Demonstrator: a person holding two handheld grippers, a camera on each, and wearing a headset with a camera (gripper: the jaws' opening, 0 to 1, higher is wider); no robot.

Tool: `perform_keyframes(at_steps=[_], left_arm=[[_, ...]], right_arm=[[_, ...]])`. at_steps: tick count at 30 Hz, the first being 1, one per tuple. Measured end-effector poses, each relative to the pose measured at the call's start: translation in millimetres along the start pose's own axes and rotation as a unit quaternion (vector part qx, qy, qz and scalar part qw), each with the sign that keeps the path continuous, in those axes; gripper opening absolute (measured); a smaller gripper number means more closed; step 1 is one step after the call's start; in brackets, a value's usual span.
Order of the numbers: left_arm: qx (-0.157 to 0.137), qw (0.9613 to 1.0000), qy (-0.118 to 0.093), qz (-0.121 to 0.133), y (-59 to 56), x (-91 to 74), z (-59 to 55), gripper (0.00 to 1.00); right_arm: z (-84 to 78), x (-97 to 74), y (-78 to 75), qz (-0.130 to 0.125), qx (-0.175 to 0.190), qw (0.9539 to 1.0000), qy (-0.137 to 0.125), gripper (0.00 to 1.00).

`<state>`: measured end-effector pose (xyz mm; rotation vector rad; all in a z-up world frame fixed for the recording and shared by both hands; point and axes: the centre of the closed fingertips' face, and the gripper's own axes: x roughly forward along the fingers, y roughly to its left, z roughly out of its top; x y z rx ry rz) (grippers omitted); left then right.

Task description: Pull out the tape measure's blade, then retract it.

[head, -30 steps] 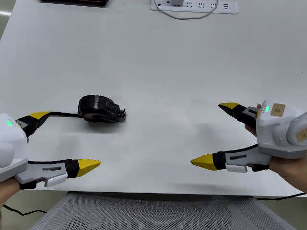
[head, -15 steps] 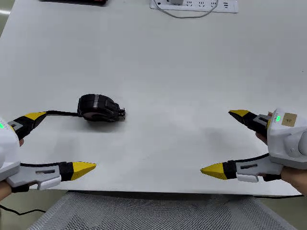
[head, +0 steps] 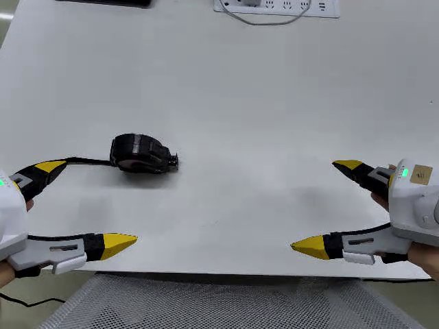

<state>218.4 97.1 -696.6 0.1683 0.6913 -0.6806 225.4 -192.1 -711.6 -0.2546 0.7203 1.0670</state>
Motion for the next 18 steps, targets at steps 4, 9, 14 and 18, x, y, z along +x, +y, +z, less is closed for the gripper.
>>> perform_keyframes(at_steps=[4, 9, 14, 18], left_arm=[[-0.005, 0.9999, 0.002, -0.009, -4.5, 1.0, -1.5, 0.99], [-0.006, 0.9999, -0.001, -0.009, -4.8, 1.5, -0.6, 0.99], [-0.005, 0.9999, 0.006, -0.01, -4.8, 1.7, -2.5, 0.99], [-0.003, 0.9999, 0.007, -0.013, -6.6, 1.6, -3.4, 0.99]], right_arm=[[-0.1, -0.2, 0.1, 0.001, 0.002, 1.0, 0.0, 0.99], [-0.9, -0.3, -0.4, 0.002, 0.005, 1.0, -0.001, 0.99], [-1.4, -0.5, -0.7, 0.002, 0.007, 1.0, -0.001, 0.99], [-1.8, -0.3, -0.3, 0.002, 0.007, 1.0, -0.001, 0.99]])
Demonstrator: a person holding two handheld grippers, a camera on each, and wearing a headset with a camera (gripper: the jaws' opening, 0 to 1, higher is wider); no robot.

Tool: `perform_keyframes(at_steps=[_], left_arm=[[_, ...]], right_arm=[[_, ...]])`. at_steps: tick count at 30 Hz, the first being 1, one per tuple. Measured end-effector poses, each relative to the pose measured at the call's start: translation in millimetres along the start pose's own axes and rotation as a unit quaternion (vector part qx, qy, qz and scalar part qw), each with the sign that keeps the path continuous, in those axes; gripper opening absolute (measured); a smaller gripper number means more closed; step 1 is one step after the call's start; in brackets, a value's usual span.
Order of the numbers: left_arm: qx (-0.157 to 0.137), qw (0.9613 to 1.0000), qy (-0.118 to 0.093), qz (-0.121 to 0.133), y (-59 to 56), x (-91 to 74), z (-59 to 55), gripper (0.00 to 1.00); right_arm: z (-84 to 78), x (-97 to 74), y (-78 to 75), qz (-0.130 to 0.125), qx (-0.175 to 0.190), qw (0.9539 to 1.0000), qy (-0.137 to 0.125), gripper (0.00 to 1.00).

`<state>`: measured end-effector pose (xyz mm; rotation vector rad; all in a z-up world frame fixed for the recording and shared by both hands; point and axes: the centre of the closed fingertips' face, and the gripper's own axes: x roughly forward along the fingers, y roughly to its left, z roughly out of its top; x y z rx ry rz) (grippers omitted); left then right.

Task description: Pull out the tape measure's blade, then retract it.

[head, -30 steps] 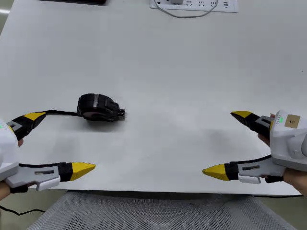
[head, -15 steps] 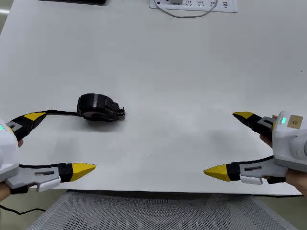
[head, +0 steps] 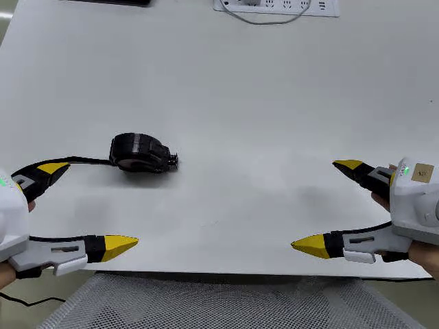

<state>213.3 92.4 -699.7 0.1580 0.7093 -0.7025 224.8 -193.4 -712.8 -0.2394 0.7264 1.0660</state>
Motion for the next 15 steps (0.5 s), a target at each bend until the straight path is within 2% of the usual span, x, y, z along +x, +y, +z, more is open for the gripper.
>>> perform_keyframes(at_steps=[3, 6, 9, 15], left_arm=[[0.001, 1.0, 0.0, -0.005, -3.4, 0.6, -0.8, 0.98], [-0.008, 1.0, -0.003, -0.003, -1.3, -0.2, -1.2, 0.98], [-0.002, 1.0, 0.002, -0.004, -2.3, -0.5, -3.5, 0.98], [-0.009, 0.9999, 0.0, -0.008, -3.3, -0.7, -3.6, 0.98]], right_arm=[[-0.2, 0.3, 0.3, 0.001, 0.001, 1.0, -0.001, 0.99], [0.2, 0.6, 0.6, 0.001, 0.0, 1.0, -0.001, 0.99], [-0.1, 0.9, 1.0, 0.002, 0.0, 1.0, 0.0, 0.99], [0.1, 1.4, 2.1, 0.003, 0.0, 1.0, 0.0, 0.99]])
